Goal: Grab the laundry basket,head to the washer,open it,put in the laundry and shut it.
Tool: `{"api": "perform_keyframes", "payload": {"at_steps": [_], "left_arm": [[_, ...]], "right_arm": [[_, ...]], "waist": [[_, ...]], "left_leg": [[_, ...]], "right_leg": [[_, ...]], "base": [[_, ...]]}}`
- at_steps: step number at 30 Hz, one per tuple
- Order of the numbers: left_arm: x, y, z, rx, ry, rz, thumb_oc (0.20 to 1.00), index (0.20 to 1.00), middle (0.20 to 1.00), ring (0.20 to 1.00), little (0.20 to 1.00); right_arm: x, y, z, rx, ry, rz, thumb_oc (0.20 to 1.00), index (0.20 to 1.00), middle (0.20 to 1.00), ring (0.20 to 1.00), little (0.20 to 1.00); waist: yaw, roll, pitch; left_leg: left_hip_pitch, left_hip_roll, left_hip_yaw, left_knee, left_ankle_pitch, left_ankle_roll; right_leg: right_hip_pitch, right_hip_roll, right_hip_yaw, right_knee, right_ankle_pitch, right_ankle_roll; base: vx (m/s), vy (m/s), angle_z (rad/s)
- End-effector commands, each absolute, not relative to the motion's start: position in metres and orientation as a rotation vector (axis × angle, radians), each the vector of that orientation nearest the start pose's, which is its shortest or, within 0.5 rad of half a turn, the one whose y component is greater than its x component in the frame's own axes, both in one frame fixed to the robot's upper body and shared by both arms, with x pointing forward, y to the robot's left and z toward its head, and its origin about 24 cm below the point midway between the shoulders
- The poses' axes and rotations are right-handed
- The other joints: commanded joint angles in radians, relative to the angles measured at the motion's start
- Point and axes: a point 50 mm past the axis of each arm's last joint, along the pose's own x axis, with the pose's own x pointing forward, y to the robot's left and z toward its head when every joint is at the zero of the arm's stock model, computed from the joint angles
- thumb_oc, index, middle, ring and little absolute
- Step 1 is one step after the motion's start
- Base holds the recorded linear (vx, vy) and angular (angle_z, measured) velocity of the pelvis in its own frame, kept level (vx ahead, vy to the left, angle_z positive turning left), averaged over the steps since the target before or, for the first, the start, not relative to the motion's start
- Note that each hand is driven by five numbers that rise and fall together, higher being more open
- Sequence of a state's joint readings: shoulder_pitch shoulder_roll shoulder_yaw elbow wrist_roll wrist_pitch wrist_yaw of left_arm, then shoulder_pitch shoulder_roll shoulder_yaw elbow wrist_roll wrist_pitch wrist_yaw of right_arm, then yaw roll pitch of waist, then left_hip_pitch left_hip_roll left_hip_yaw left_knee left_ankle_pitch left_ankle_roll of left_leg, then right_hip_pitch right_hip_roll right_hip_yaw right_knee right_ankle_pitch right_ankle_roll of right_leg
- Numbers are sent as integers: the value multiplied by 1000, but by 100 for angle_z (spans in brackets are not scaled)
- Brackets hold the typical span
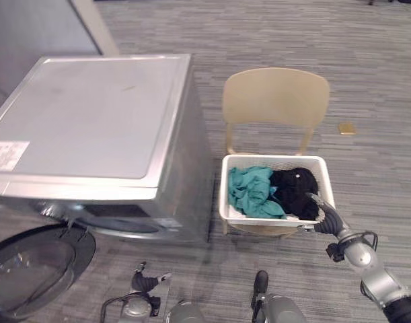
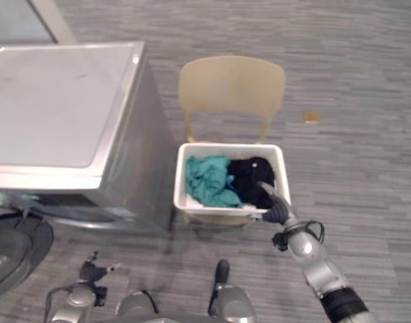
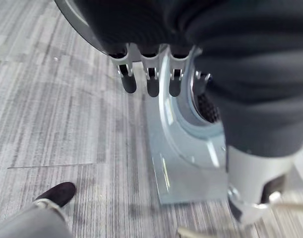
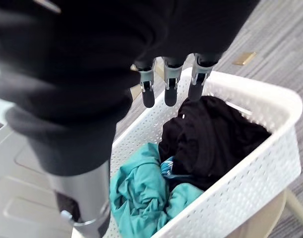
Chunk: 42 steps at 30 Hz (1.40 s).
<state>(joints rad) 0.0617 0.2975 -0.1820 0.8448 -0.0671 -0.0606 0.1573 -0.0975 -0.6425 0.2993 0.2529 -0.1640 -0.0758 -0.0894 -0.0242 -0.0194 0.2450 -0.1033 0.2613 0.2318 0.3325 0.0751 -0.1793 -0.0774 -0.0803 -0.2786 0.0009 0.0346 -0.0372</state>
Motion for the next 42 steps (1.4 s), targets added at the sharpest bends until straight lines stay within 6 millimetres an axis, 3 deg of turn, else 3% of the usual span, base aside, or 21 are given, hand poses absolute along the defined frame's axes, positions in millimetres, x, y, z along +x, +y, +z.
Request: {"api": "perform_keyframes", "payload": {"at_steps": [1, 2, 5, 7, 9, 12, 21, 26, 30, 31, 32, 33, 38, 42], "left_arm": [[160, 237, -119, 403, 798, 101, 1000, 1000, 1000, 1000, 1000], [155, 237, -122, 417, 818, 91, 1000, 1000, 1000, 1000, 1000], [149, 238, -126, 420, 840, 94, 1000, 1000, 1000, 1000, 1000], [147, 240, -127, 422, 852, 99, 1000, 1000, 1000, 1000, 1000], [140, 245, -129, 443, 876, 113, 1000, 1000, 1000, 1000, 1000], [141, 247, -128, 448, 871, 120, 1000, 1000, 1000, 1000, 1000], [170, 257, -110, 428, 752, 191, 1000, 1000, 1000, 1000, 1000], [177, 260, -107, 392, 726, 235, 1000, 1000, 1000, 1000, 1000], [179, 263, -106, 386, 732, 251, 1000, 1000, 1000, 1000, 1000], [180, 264, -106, 386, 739, 253, 1000, 1000, 1000, 1000, 1000], [180, 264, -106, 386, 739, 253, 1000, 1000, 1000, 1000, 1000], [180, 264, -107, 390, 743, 252, 1000, 1000, 1000, 1000, 1000], [174, 263, -112, 387, 779, 253, 1000, 1000, 1000, 1000, 1000], [167, 261, -116, 374, 812, 243, 1000, 1000, 1000, 1000, 1000]], "right_arm": [[280, -219, 44, -977, -3, 204, 1000, 1000, 1000, 1000, 1000], [285, -220, 44, -1038, -5, 212, 1000, 1000, 1000, 1000, 1000], [289, -220, 46, -1074, -20, 215, 1000, 1000, 1000, 1000, 1000], [289, -219, 45, -1086, -15, 222, 1000, 1000, 1000, 1000, 1000], [295, -216, 52, -1149, -54, 223, 1000, 1000, 1000, 1000, 1000], [298, -214, 54, -1157, -66, 221, 1000, 1000, 1000, 1000, 1000], [341, -196, 76, -1253, -133, 155, 1000, 1000, 1000, 1000, 1000], [369, -208, 89, -1342, -72, 53, 1000, 1000, 1000, 1000, 1000], [375, -214, 89, -1327, -15, 21, 1000, 1000, 1000, 1000, 1000], [375, -214, 84, -1283, 24, 17, 445, 445, 445, 445, 445], [375, -214, 84, -1283, 23, 17, 278, 278, 278, 278, 278], [375, -211, 82, -1246, 25, 13, 200, 200, 200, 200, 200], [368, -191, 83, -1015, -45, 29, 200, 200, 200, 200, 200], [348, -188, 88, -701, -119, 10, 200, 200, 200, 200, 200]], "waist": [[15, -9, 27], [25, 2, 19], [34, 7, 8], [33, 11, -2], [41, 12, -11], [46, 11, -9], [108, 12, 62], [160, 37, 110], [181, 53, 130], [188, 57, 137], [188, 57, 136], [192, 57, 139], [189, 44, 133], [164, 29, 103]], "left_leg": [[-78, -118, -47, -119, -96, 77], [-82, -137, -76, -191, -69, 72], [-79, -153, -110, -233, -67, 75], [-72, -159, -111, -249, -64, 81], [-53, -193, -110, -261, -75, 105], [-52, -198, -98, -263, -77, 111], [-177, -215, -97, -283, -47, 125], [-262, -216, -125, -324, 7, 114], [-313, -223, -143, -324, 24, 110], [-328, -226, -152, -321, 28, 110], [-329, -226, -152, -321, 27, 110], [-332, -227, -155, -319, 27, 110], [-302, -226, -166, -329, 19, 111], [-227, -225, -161, -358, 3, 112]], "right_leg": [[32, -24, 60, 1, -139, 103], [36, -18, 76, -1, -136, 111], [39, -13, 88, -1, -138, 124], [36, -12, 89, 3, -137, 129], [35, -33, 113, 32, -136, 141], [27, -42, 118, 40, -133, 147], [-144, -70, 122, 67, -80, 157], [-232, -80, 97, 68, -61, 157], [-277, -80, 86, 77, -56, 155], [-289, -80, 82, 79, -54, 154], [-289, -80, 82, 79, -54, 154], [-290, -80, 80, 78, -53, 155], [-257, -79, 77, 65, -59, 158], [-194, -82, 73, 48, -64, 166]], "base": [[99, 66, -33], [93, 66, -26], [115, 65, -19], [119, 97, -33], [194, 219, -34], [67, 124, -9], [-55, 44, -2], [-32, -9, 19], [-34, -14, 16], [-32, -23, 26], [-18, -32, 20], [6, -15, 15], [26, -21, 8], [39, -9, 12]]}}
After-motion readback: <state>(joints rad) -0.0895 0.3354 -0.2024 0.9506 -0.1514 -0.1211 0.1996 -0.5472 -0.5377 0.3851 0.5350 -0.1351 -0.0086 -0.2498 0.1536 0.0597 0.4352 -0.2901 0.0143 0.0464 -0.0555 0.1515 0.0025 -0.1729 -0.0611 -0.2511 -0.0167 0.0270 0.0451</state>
